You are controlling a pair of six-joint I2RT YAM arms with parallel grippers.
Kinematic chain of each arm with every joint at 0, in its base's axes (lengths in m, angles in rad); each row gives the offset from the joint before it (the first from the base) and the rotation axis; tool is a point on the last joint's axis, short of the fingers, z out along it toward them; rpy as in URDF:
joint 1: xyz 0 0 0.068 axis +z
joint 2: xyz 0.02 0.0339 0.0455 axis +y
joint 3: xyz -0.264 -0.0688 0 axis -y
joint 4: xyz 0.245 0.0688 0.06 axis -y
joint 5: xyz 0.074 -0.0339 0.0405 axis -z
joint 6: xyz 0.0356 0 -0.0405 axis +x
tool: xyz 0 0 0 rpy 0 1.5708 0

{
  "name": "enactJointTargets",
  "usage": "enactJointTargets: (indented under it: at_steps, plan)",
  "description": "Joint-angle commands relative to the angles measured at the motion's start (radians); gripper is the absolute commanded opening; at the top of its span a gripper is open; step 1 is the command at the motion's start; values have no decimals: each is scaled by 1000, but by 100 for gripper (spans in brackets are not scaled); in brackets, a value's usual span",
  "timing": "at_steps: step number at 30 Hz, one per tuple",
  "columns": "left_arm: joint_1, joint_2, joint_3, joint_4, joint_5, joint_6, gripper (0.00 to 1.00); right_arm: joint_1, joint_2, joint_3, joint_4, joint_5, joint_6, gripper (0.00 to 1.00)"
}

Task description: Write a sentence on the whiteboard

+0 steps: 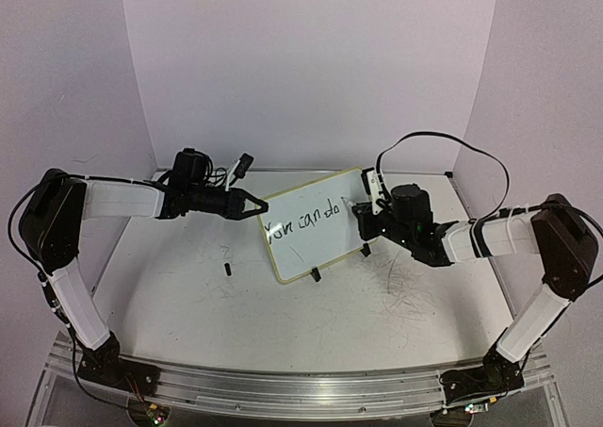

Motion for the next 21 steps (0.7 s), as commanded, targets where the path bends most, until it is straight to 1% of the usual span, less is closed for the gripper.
enactJointTargets:
  at_steps: [1, 21]
  plan:
    - [1, -5, 19, -37, 4, 39, 0, 5, 12, 19, 24, 19, 6, 0]
    - [2, -9, 21, -37, 6, 37, 0, 8, -9, -57, -2, 15, 39, 0]
